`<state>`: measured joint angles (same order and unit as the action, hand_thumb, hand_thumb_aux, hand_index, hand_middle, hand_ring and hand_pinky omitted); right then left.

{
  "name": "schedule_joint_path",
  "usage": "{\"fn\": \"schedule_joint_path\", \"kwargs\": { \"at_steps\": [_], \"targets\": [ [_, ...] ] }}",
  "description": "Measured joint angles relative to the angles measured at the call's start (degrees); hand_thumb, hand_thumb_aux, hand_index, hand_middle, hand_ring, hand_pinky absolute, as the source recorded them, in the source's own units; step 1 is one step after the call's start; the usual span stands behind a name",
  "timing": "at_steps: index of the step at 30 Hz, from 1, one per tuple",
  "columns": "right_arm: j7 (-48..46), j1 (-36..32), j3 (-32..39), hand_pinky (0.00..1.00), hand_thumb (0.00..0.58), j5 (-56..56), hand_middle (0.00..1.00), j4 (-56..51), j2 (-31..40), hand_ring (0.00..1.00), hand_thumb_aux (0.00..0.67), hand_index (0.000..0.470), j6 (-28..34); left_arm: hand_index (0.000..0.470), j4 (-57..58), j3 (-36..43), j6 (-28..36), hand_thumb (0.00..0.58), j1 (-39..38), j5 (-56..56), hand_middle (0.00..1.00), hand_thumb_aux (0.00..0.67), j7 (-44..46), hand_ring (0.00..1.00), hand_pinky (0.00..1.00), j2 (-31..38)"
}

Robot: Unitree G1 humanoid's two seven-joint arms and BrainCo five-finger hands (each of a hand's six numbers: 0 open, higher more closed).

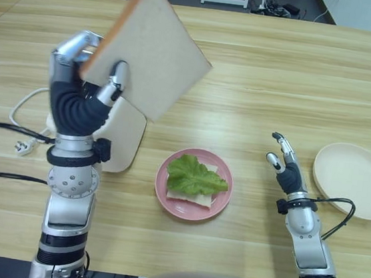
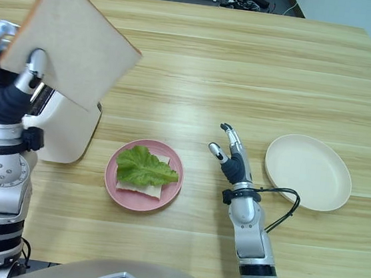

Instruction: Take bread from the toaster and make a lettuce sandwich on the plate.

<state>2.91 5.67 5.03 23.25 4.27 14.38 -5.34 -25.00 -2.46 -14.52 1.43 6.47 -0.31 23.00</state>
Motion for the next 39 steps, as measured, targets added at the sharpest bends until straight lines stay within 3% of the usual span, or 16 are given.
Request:
{"fn": "schedule_joint_path", "kwargs": {
  "at_steps": [2,5,10,16,22,33,39],
  "targets": [
    [0.02,-0.34,-0.24,0.0,0.0,-0.44,0.0,-1.25,0.02,0.0,0.0,0.0,-0.28,0.47,4.51,3.58,6.2,0.58,0.3,7.2,1.0,0.67,10.55,1.0,1.0,0.96],
    [0.48,-1.28,-0.6,0.0,0.0,-0.87,0.0,-3.53,0.0,0.0,0.0,0.0,-0.85,0.47,13.85,7.12,11.61,0.58,4.31,8.79,1.0,0.67,20.08,1.0,1.0,2.04],
    [0.9,-2.07,-0.44,0.0,0.0,-0.9,0.0,-6.35,-0.27,0.0,0.0,0.0,-1.74,0.47,23.83,9.3,14.74,0.58,14.53,8.71,1.0,0.67,30.44,1.0,1.0,2.37],
    [1.68,-2.1,-0.08,0.0,0.0,-0.89,0.0,-8.06,-0.73,0.0,0.0,0.0,-2.37,0.47,28.88,12.24,16.46,0.58,15.92,6.6,1.0,0.67,40.95,1.0,1.0,4.78],
    [1.88,-2.11,0.08,0.0,0.0,-0.89,0.0,-8.83,-0.83,0.0,0.0,0.0,-2.67,0.47,29.52,13.71,17.7,0.58,15.71,5.64,1.0,0.67,47.56,1.0,1.0,6.17],
    [1.64,-1.1,1.35,0.0,0.0,-0.12,0.0,-6.56,-0.48,0.0,0.0,0.0,-3.11,0.47,37.8,15.37,16.31,0.58,17.38,-0.98,1.0,0.67,47.08,1.0,1.0,4.83],
    [7.76,2.4,7.32,0.0,0.0,17.51,0.0,3.04,4.91,0.0,0.0,0.0,-10.65,0.47,41.75,16.81,14.38,0.58,18.7,-4.68,1.0,0.67,46.53,1.0,1.0,4.2]
  ]
}}
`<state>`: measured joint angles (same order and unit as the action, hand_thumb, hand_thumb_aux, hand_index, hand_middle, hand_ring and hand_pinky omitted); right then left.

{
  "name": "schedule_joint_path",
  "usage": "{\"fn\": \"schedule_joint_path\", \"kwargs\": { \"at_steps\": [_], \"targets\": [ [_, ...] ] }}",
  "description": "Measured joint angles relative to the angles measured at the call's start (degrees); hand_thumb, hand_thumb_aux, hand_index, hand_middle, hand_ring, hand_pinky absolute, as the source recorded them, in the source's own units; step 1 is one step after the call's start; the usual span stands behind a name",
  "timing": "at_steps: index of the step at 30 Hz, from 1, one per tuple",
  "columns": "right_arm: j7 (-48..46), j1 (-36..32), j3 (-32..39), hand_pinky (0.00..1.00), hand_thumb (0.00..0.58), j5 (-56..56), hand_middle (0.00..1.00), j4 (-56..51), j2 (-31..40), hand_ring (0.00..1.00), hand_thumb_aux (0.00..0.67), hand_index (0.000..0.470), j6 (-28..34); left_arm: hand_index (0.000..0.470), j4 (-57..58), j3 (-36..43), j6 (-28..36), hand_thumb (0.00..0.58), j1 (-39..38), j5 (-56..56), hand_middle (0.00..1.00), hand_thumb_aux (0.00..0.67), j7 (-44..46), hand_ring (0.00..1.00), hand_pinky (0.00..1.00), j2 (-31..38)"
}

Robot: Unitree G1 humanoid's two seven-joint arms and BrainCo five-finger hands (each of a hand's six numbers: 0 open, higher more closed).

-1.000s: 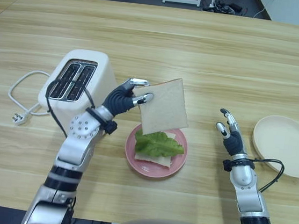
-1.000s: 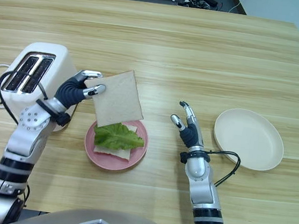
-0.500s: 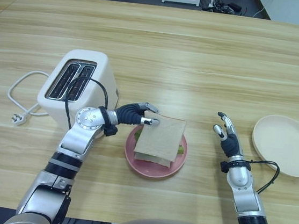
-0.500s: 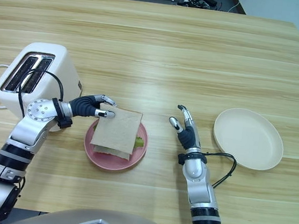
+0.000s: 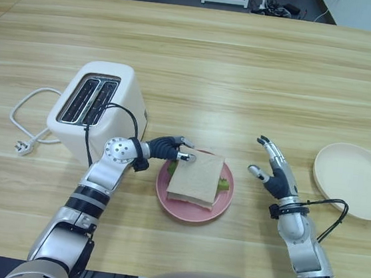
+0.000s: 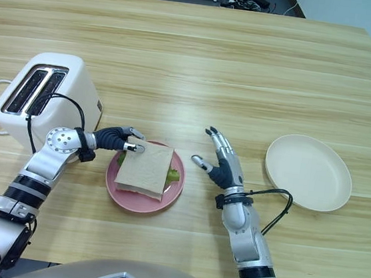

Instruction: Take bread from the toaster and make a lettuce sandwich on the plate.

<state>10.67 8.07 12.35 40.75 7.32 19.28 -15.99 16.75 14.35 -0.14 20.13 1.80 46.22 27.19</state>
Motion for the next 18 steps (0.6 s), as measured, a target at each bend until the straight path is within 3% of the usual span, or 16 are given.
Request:
{"fn": "schedule_joint_path", "kwargs": {
  "at_steps": [3,8,18],
  "targets": [
    [3.69,0.94,4.42,0.0,0.0,12.43,0.0,5.73,3.77,0.0,0.0,0.0,-4.59,0.47,1.33,0.15,-1.09,0.58,0.74,-0.8,1.0,0.67,-0.23,1.0,1.0,-0.14],
    [4.88,-0.42,11.84,0.0,0.0,25.28,0.0,4.18,5.13,0.0,0.0,0.0,-5.29,0.47,2.1,0.19,-2.01,0.58,1.0,-1.23,1.0,0.67,-0.49,1.0,1.0,-0.23],
    [2.08,-6.94,21.63,0.0,0.0,35.19,0.0,-4.62,4.15,0.0,0.0,0.0,-0.71,0.47,2.59,0.19,-1.46,0.58,1.2,-3.08,1.0,0.67,-2.27,1.0,1.0,-0.26]
  ]
}}
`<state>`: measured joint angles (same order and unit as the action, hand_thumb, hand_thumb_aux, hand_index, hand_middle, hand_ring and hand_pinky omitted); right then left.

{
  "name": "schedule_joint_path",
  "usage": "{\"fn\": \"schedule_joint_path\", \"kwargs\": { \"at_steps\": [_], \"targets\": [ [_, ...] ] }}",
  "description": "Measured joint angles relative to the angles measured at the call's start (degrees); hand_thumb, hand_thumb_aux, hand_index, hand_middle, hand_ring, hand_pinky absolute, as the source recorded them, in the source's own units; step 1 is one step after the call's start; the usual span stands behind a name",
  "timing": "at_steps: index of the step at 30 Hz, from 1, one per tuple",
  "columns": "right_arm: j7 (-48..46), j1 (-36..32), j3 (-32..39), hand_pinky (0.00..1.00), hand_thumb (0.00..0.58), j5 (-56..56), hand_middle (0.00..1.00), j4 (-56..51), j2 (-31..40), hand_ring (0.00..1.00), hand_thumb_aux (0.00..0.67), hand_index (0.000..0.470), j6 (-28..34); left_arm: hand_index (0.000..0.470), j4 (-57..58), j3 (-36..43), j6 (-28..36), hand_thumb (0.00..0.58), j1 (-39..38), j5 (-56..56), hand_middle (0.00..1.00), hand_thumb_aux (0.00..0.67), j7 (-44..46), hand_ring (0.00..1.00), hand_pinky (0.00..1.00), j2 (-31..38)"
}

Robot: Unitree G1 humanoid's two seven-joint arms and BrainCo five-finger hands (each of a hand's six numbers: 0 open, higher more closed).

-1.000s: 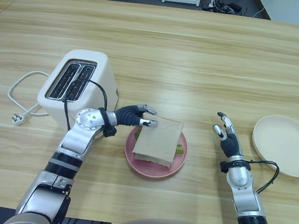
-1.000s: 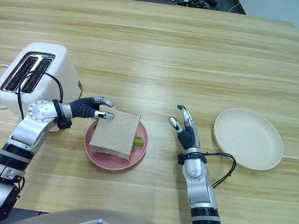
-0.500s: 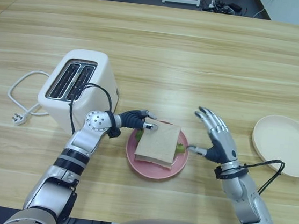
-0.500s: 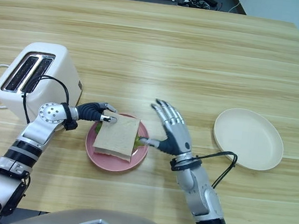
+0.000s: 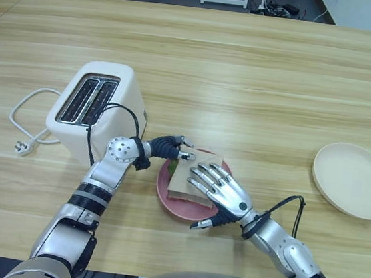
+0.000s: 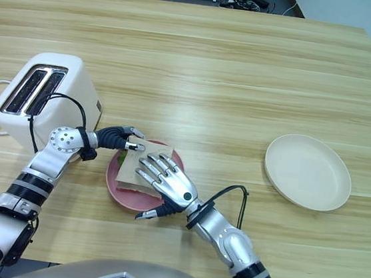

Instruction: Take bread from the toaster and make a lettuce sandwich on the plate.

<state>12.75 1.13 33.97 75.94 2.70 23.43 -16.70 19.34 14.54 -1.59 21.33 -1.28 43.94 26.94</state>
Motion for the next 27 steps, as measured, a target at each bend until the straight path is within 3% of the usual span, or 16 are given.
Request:
{"fn": "schedule_joint_path", "kwargs": {
  "at_steps": [1,2,3,4,9,13,18,21,27],
  "targets": [
    [-0.65,-0.55,0.64,0.0,0.0,0.12,0.0,-0.17,-0.28,0.0,0.0,0.0,0.69,0.47,0.0,-0.1,0.03,0.58,-0.01,-0.38,1.0,0.67,-0.58,1.0,1.0,0.14],
    [-1.19,-0.79,1.21,0.0,0.0,0.11,0.0,-0.18,-0.46,0.0,0.0,0.0,1.39,0.405,-0.01,-0.12,-0.04,0.569,-0.08,-0.71,0.78,0.578,-1.26,0.78,0.78,0.19],
    [-1.76,-1.05,1.75,0.0,0.0,0.1,0.0,-0.02,-0.57,0.0,0.0,0.0,1.91,0.041,-0.02,-0.11,-0.16,0.096,-0.12,-1.16,0.0,0.058,-2.17,0.0,0.0,0.17],
    [-2.59,-1.15,2.17,0.0,0.0,0.1,0.0,0.16,-0.63,0.0,0.0,0.0,2.64,0.0,-0.17,0.08,-0.43,0.0,-0.13,-2.35,0.0,0.0,-3.43,0.0,0.0,0.07],
    [-6.38,-1.97,3.36,0.0,0.0,-0.23,0.0,0.87,-0.65,0.0,0.0,0.0,5.34,0.0,-1.92,2.61,-3.43,0.0,-0.4,-13.51,0.0,0.0,-13.96,0.0,0.0,0.16],
    [-8.61,-2.22,3.89,0.0,0.0,-0.63,0.0,0.93,-0.63,0.0,0.0,0.0,6.81,0.0,-5.17,3.2,-3.92,0.0,-1.27,-27.14,0.0,0.0,-30.04,0.0,0.0,0.68],
    [-9.51,-2.43,4.41,0.0,0.0,-0.69,0.0,1.19,-0.65,0.0,0.0,0.0,8.12,0.0,-21.86,-0.19,-3.74,0.0,-4.2,-41.31,0.0,0.0,-53.36,0.0,0.0,-1.54],
    [-9.6,-2.51,4.6,0.0,0.0,-0.69,0.0,1.14,-0.63,0.0,0.0,0.0,8.75,0.0,-28.55,-1.45,-6.85,0.0,-8.5,-40.41,0.0,0.0,-57.71,0.0,0.0,-3.53],
    [-9.6,-3.43,3.73,0.0,0.0,-2.21,0.0,0.53,1.33,0.0,0.0,0.0,8.81,0.0,-27.63,-1.65,-11.15,0.0,-16.24,-32.15,0.0,0.0,-57.38,0.0,0.0,-6.67]
  ]
}}
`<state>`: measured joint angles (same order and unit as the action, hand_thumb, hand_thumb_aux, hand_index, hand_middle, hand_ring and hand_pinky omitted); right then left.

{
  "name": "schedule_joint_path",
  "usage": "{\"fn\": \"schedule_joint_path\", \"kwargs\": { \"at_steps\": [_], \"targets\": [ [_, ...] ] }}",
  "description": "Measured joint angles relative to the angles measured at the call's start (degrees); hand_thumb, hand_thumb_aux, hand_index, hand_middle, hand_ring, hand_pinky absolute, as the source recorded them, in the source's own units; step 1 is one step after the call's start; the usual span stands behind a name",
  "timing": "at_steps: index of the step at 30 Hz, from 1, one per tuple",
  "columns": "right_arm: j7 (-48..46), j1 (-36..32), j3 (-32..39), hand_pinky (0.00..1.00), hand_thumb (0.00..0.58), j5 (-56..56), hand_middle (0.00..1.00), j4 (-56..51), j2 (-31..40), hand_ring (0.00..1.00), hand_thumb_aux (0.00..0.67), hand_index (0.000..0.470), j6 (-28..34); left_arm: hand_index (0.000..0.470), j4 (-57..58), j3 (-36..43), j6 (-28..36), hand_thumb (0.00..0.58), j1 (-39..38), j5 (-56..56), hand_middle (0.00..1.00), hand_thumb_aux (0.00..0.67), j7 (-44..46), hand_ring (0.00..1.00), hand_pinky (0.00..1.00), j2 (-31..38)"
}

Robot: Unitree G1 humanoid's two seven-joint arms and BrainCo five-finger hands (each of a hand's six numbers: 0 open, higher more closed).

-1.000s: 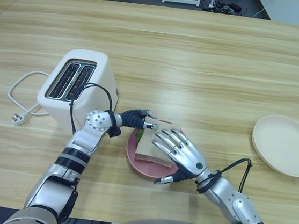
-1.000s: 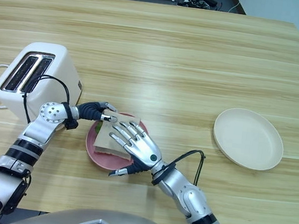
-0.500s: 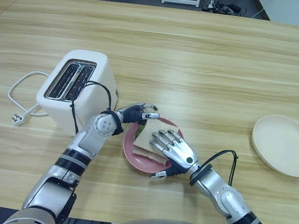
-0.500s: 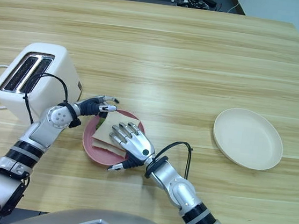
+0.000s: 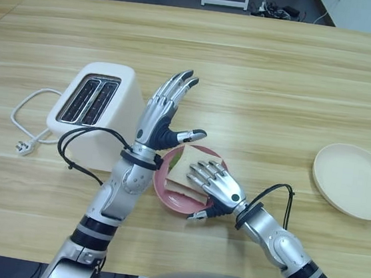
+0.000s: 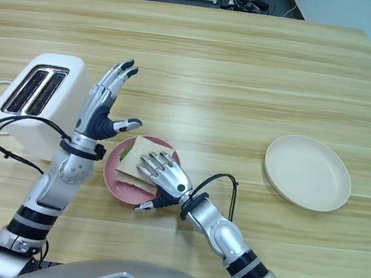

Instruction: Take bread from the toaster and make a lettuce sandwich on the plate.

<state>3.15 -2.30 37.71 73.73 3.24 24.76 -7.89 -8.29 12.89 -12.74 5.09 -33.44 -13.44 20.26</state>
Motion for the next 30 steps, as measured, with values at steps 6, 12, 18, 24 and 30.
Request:
{"fn": "schedule_joint_path", "kwargs": {
  "at_steps": [6,12,18,24,30],
  "targets": [
    [2.2,-0.19,-2.46,0.0,0.0,-3.48,0.0,-1.1,3.19,0.0,0.0,0.0,-0.39,0.0,6.55,0.23,-2.24,0.0,-3.03,2.02,0.0,0.0,0.98,0.0,0.0,-1.05],
    [9.62,3.21,-5.64,0.0,0.0,-9.88,0.0,0.84,5.28,0.0,0.0,0.0,-5.95,0.0,6.41,-2.53,-3.22,0.0,-5.42,5.54,0.0,0.0,2.65,0.0,0.0,-1.32],
    [17.35,5.07,-13.86,0.0,0.0,-18.5,0.0,9.03,4.98,0.0,0.0,0.0,-10.73,0.0,4.9,-4.15,-5.49,0.0,-7.18,7.71,1.0,0.0,3.38,1.0,1.0,-1.69],
    [12.8,11.49,-24.57,1.0,0.58,-27.34,1.0,14.55,8.17,1.0,0.67,0.47,-10.74,0.47,-6.49,-7.77,1.58,0.58,-14.55,7.27,1.0,0.67,14.6,1.0,1.0,4.38],
    [3.7,21.34,-33.45,1.0,0.58,-29.31,1.0,15.33,14.12,1.0,0.67,0.47,-7.12,0.47,-19.72,-13.8,19.34,0.58,-23.22,8.22,1.0,0.67,29.43,1.0,1.0,9.89]
  ]
}}
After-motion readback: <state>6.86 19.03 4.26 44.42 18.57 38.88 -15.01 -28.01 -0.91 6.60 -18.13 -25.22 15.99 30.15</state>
